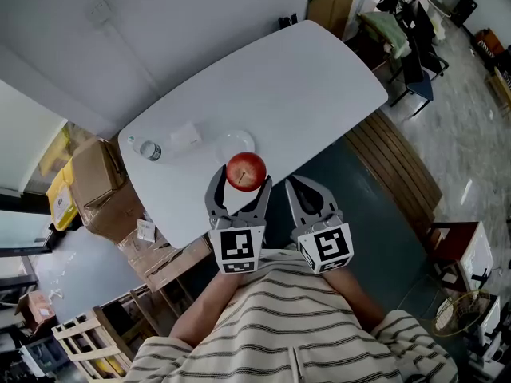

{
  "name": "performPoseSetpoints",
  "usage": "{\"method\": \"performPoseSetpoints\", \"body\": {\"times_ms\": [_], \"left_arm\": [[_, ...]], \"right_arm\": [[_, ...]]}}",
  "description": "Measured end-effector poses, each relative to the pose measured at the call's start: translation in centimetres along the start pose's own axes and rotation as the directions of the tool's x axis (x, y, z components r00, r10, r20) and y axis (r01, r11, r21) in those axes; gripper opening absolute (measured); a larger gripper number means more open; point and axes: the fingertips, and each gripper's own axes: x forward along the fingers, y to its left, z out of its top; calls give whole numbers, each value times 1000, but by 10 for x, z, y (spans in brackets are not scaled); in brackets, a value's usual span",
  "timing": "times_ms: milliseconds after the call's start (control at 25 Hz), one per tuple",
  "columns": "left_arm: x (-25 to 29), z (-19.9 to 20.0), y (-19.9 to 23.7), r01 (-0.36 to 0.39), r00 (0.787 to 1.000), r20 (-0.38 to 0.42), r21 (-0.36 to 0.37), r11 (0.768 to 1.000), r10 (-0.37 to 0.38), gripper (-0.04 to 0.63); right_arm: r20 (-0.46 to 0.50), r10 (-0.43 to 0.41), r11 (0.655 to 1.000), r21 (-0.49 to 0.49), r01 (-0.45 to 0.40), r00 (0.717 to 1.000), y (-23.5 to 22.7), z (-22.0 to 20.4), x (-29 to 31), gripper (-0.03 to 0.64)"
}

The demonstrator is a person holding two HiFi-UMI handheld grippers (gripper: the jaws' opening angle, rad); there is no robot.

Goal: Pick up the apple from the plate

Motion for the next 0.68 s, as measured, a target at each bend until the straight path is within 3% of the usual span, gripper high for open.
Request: {"method": "performPoseSetpoints", "body": {"times_ms": [680], "left_arm": [[-19,11,-5,-25,999,28,30,999,24,384]], "right_arm": [[34,15,1000,3,-16,999,3,5,-8,11]]}}
